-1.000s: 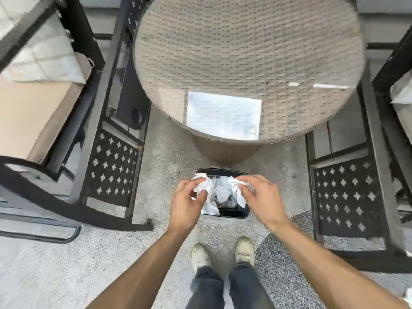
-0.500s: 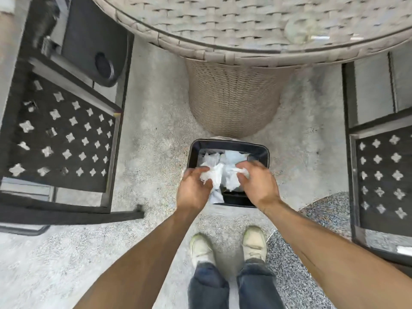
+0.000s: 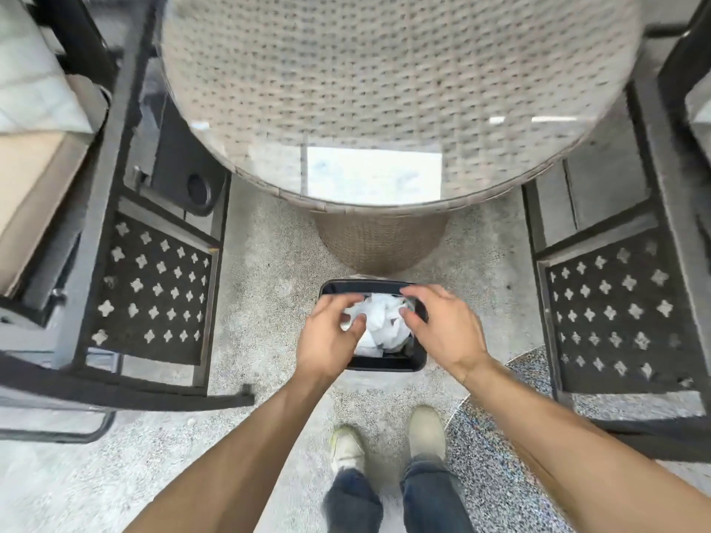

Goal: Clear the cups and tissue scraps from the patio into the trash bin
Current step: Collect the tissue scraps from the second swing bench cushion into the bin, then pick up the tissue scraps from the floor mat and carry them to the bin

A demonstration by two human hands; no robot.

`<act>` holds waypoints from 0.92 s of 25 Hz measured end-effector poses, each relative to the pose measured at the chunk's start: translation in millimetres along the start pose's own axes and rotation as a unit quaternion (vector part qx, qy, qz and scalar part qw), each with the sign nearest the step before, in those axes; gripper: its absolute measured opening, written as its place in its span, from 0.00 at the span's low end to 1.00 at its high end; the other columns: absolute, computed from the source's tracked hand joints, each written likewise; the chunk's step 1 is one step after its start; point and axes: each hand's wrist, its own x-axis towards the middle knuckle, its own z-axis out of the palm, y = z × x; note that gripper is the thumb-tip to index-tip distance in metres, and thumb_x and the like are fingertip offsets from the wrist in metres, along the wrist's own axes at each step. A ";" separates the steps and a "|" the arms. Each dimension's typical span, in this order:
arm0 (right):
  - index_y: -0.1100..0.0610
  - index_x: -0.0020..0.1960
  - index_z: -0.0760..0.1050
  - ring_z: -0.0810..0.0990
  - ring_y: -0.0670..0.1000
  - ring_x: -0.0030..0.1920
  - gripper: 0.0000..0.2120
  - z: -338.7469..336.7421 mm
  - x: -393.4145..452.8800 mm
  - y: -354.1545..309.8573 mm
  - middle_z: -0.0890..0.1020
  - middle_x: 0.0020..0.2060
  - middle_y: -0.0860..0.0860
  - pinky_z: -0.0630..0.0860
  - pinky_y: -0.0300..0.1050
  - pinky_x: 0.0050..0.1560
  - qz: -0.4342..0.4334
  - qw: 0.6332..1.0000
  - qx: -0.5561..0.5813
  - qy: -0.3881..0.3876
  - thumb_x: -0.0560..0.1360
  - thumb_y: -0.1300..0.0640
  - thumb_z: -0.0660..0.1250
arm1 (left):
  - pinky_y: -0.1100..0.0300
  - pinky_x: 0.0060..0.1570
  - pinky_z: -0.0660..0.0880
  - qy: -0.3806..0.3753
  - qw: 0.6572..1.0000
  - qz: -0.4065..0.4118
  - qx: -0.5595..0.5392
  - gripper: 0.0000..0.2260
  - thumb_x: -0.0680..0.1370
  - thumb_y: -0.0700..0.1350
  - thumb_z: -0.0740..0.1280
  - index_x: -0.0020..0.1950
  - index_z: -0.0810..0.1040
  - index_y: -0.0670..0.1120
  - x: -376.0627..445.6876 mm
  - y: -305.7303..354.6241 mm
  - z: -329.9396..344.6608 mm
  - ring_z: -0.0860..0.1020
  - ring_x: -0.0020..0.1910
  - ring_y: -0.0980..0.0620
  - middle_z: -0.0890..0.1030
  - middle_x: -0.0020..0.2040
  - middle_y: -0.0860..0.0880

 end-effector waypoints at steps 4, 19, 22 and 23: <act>0.47 0.65 0.75 0.75 0.51 0.62 0.17 -95.9 -46.6 -39.4 0.78 0.63 0.46 0.74 0.52 0.61 -0.033 0.998 -0.007 0.051 0.77 0.47 0.64 | 0.56 0.54 0.76 -0.030 0.992 0.123 0.028 0.12 0.76 0.53 0.68 0.59 0.80 0.56 -37.6 91.1 -53.1 0.77 0.50 0.57 0.76 0.53 0.57; 0.47 0.62 0.78 0.75 0.51 0.62 0.18 -323.3 -401.1 -67.1 0.80 0.60 0.45 0.73 0.55 0.61 0.156 0.913 -0.013 0.376 0.75 0.42 0.65 | 0.53 0.60 0.73 -0.132 0.829 0.534 0.105 0.21 0.73 0.61 0.65 0.61 0.79 0.53 -252.9 368.8 -102.0 0.77 0.57 0.53 0.79 0.57 0.54; 0.45 0.64 0.76 0.74 0.50 0.63 0.19 -332.4 -477.7 -41.3 0.79 0.61 0.44 0.72 0.55 0.62 0.217 0.890 -0.015 0.400 0.76 0.40 0.63 | 0.53 0.61 0.73 -0.163 0.806 0.559 0.102 0.21 0.73 0.63 0.64 0.62 0.78 0.55 -292.8 396.8 -71.4 0.76 0.59 0.55 0.79 0.58 0.56; 0.45 0.64 0.76 0.74 0.49 0.63 0.19 -334.5 -506.6 -29.0 0.79 0.62 0.44 0.72 0.56 0.63 0.238 0.878 -0.013 0.415 0.76 0.39 0.62 | 0.53 0.62 0.73 -0.177 0.798 0.568 0.100 0.21 0.73 0.63 0.64 0.62 0.77 0.56 -308.7 407.3 -57.1 0.75 0.59 0.56 0.78 0.59 0.56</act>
